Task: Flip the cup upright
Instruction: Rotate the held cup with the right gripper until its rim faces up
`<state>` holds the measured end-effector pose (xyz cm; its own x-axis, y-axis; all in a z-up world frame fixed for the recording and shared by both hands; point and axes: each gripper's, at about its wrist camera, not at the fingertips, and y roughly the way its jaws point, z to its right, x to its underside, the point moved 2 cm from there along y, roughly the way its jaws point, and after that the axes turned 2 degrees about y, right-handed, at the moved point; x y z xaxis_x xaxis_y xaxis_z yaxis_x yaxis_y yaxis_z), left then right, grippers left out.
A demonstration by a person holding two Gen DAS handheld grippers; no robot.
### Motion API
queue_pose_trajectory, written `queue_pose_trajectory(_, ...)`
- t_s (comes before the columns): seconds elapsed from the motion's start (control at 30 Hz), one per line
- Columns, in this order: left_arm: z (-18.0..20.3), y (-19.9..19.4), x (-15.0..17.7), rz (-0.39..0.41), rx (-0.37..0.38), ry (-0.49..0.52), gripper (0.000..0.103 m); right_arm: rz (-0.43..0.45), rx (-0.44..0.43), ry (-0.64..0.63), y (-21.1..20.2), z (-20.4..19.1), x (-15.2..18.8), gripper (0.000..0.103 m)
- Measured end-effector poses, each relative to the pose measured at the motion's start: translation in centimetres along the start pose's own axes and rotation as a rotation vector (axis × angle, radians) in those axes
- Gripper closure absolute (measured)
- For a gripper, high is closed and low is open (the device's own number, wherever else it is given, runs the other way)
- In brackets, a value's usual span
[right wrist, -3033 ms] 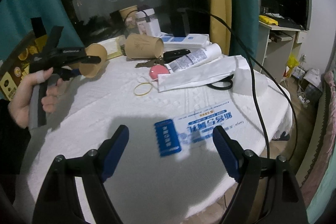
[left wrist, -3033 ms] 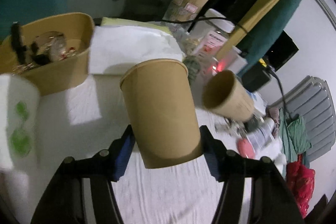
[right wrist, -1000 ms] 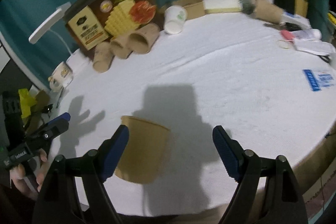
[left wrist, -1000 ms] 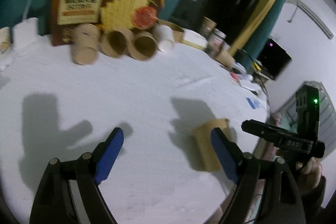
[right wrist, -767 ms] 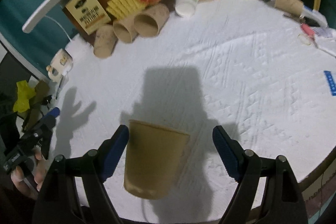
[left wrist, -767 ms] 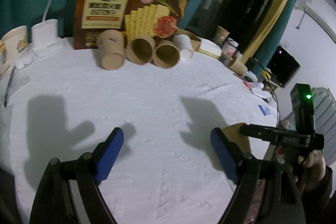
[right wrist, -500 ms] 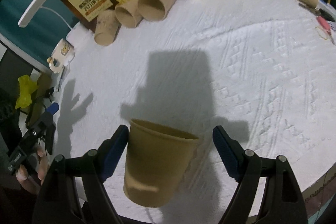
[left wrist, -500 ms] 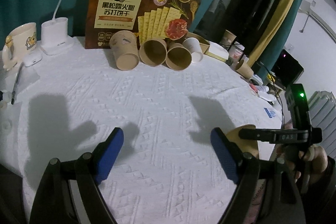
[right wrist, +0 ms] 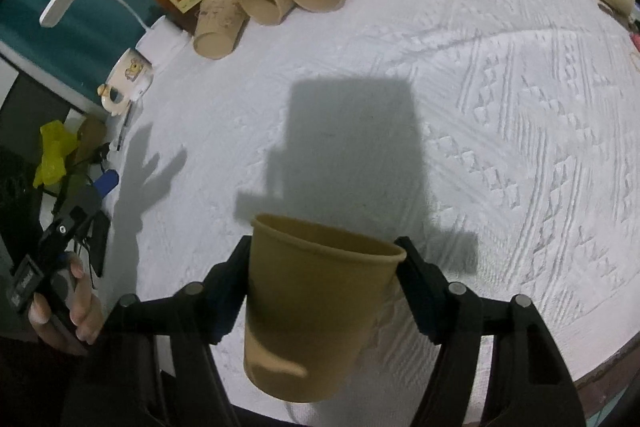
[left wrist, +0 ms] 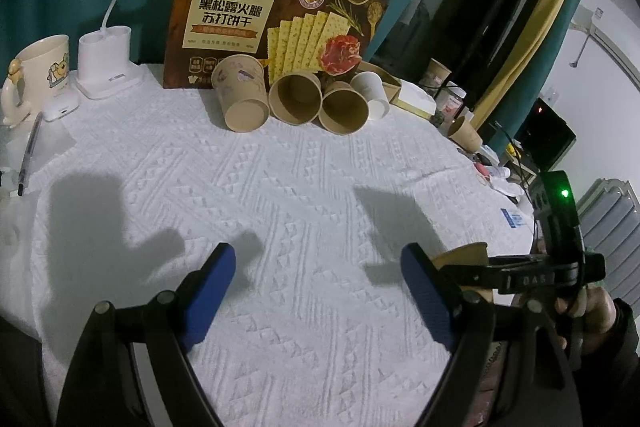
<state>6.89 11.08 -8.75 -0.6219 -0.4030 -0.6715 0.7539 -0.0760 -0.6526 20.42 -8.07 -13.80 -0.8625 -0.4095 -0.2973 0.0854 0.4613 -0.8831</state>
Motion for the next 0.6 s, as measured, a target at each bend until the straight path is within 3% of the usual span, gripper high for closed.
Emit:
queue_pose_trajectory(0.1, 0.0, 0.1, -0.1, -0.001, 0.002, -0.003, 0.018, 0.069, 0.011, -0.008, -1.0, -0.3, -0.6, 0.036)
queue_pose_trajectory(0.3, 0.0, 0.2, 0.0, -0.012, -0.004, 0.001, 0.018, 0.376, 0.127, -0.098, -3.3, -1.5, -1.9, 0.036)
queue_pose_trajectory(0.43, 0.1, 0.1, 0.1, -0.014, -0.012, 0.008, 0.018, 0.533, 0.232, -0.150, -3.5, -2.4, -1.5, 0.036)
queue_pose_trajectory(0.6, -0.2, 0.1, 0.6, -0.026, -0.018, 0.006, 0.018, 0.640, 0.346, -0.223, -3.0, -3.7, 0.0, 0.036)
